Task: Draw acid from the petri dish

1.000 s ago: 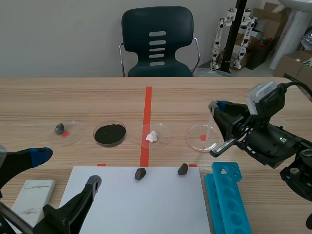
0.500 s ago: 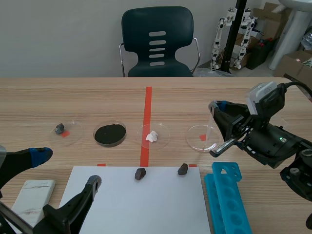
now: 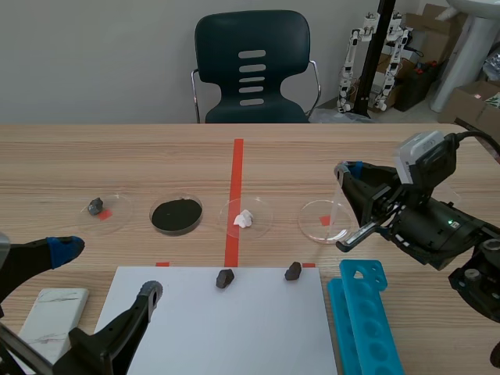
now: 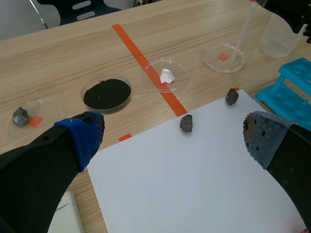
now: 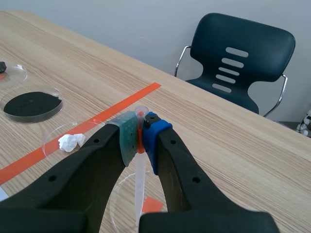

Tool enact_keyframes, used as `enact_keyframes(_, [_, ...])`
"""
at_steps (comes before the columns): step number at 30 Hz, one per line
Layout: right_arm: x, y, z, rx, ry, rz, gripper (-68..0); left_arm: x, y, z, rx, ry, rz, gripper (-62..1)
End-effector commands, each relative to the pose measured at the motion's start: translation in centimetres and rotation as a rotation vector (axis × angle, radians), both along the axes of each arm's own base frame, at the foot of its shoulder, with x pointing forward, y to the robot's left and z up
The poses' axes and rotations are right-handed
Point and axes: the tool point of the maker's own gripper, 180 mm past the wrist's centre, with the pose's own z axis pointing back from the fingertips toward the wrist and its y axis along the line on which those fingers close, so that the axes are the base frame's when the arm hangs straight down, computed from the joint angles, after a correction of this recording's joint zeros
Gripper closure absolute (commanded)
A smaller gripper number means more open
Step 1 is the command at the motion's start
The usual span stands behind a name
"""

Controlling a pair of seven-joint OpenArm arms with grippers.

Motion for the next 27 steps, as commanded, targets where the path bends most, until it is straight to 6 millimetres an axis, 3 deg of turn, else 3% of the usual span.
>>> enact_keyframes(1, [0.73,-0.21,1.1,0.012,-0.03,-0.008,-2.0,0.28,-0.22,1.11,-0.017,-0.033,-0.001,-60.2])
enact_keyframes(27, [0.74,-0.22,1.13,0.013,-0.031,-0.009,-5.4,0.28,-0.22,1.11,-0.017,-0.033,-0.001,-60.2])
